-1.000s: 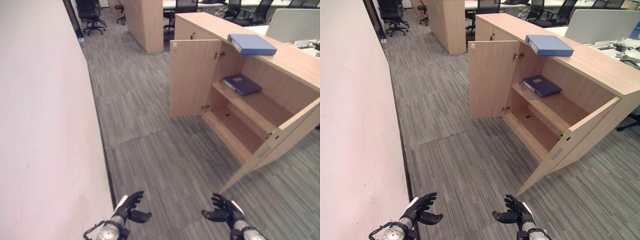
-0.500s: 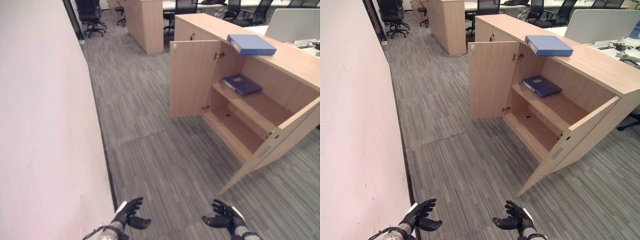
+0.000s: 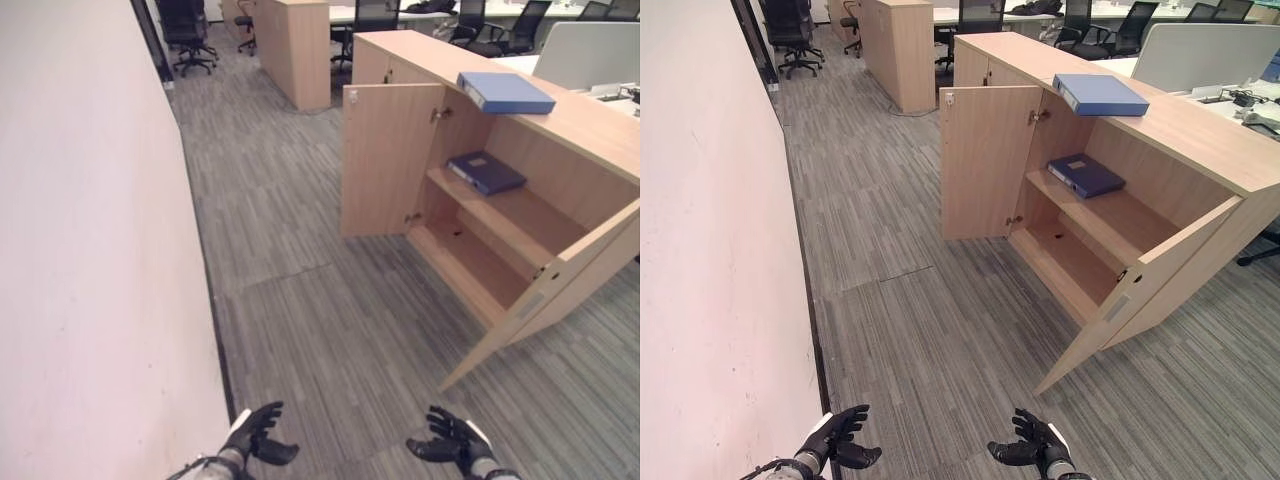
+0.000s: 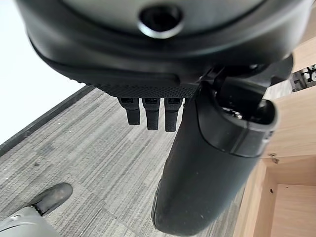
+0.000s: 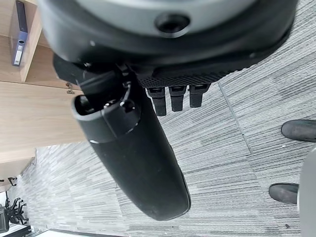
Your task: Put the empty folder in the office cabinet
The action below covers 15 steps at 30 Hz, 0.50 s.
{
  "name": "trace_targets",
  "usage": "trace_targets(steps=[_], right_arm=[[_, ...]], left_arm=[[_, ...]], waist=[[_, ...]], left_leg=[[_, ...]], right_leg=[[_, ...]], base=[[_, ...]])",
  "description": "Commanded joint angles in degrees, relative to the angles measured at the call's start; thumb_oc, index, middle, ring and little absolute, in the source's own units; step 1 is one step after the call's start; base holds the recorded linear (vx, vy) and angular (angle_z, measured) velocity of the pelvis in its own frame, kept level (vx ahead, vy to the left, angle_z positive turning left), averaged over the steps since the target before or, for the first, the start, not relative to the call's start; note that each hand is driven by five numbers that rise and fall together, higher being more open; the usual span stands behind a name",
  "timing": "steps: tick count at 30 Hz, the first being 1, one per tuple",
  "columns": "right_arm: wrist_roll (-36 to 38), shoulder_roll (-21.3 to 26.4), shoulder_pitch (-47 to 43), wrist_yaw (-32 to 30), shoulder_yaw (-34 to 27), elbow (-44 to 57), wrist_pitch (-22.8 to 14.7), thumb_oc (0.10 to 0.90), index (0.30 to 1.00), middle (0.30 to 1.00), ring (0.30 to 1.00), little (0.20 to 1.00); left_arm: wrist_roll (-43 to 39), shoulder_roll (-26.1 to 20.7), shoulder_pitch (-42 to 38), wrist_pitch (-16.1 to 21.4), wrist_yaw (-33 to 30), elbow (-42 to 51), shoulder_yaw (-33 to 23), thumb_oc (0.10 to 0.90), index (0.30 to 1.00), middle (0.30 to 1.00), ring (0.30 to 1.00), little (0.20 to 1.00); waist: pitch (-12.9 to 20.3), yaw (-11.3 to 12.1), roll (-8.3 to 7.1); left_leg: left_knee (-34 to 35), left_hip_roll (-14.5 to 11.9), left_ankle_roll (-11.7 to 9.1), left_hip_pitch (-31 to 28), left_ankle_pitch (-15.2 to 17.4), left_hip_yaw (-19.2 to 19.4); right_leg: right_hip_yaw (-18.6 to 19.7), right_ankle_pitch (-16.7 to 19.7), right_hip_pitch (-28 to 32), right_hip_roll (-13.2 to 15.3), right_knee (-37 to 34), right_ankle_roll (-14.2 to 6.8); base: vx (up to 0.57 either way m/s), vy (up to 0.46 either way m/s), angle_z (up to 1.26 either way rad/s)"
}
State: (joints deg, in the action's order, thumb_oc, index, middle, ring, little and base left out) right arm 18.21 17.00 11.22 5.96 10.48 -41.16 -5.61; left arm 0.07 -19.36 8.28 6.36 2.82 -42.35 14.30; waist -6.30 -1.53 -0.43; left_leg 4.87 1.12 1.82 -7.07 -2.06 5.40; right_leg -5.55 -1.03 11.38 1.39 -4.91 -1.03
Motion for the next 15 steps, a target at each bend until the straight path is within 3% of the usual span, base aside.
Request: trace_targets(steps=[1, 12, 15], right_arm=[[0.67, 2.63, -4.28, 1.03, 0.36, 1.15, -2.68, 0.8, 0.9, 0.9, 0.9, 0.9], [1.29, 2.94, -4.08, 1.39, 0.67, 1.51, -2.52, 0.8, 0.9, 0.9, 0.9, 0.9], [2.19, 3.35, -3.92, 1.58, 0.52, 1.89, -2.91, 0.8, 0.9, 0.9, 0.9, 0.9]], left_arm=[[-2.06, -0.64, -5.78, 3.04, -0.8, 0.09, -1.11, 0.8, 0.9, 0.9, 0.9, 0.9], [-2.44, -0.56, -5.87, 2.65, -0.89, -1.41, -1.1, 0.8, 0.9, 0.9, 0.9, 0.9], [-3.14, -0.94, -6.35, 2.73, -1.07, -0.9, -1.12, 0.8, 0.9, 0.9, 0.9, 0.9]], waist=[[-0.07, 0.6, -0.35], [-0.8, 0.44, 0.64], [-2.75, 0.45, 0.38]], left_leg=[[0.13, -6.19, -6.08, -3.93, 5.29, 1.14], [-0.29, -8.25, -7.21, -3.72, 3.83, 0.19], [-8.9, -10.29, -8.35, 0.48, 4.2, -0.29]], right_leg=[[-0.13, -1.66, -1.4, 4.82, 1.56, -7.03], [-0.1, -3.88, -2.48, 2.88, 4.35, -5.49], [0.66, -5.83, -3.53, 1.88, 7.54, -3.71]], base=[[0.0, -0.058, 0.05], [0.0, -0.085, 0.05], [-0.07, -0.182, 0.06]])
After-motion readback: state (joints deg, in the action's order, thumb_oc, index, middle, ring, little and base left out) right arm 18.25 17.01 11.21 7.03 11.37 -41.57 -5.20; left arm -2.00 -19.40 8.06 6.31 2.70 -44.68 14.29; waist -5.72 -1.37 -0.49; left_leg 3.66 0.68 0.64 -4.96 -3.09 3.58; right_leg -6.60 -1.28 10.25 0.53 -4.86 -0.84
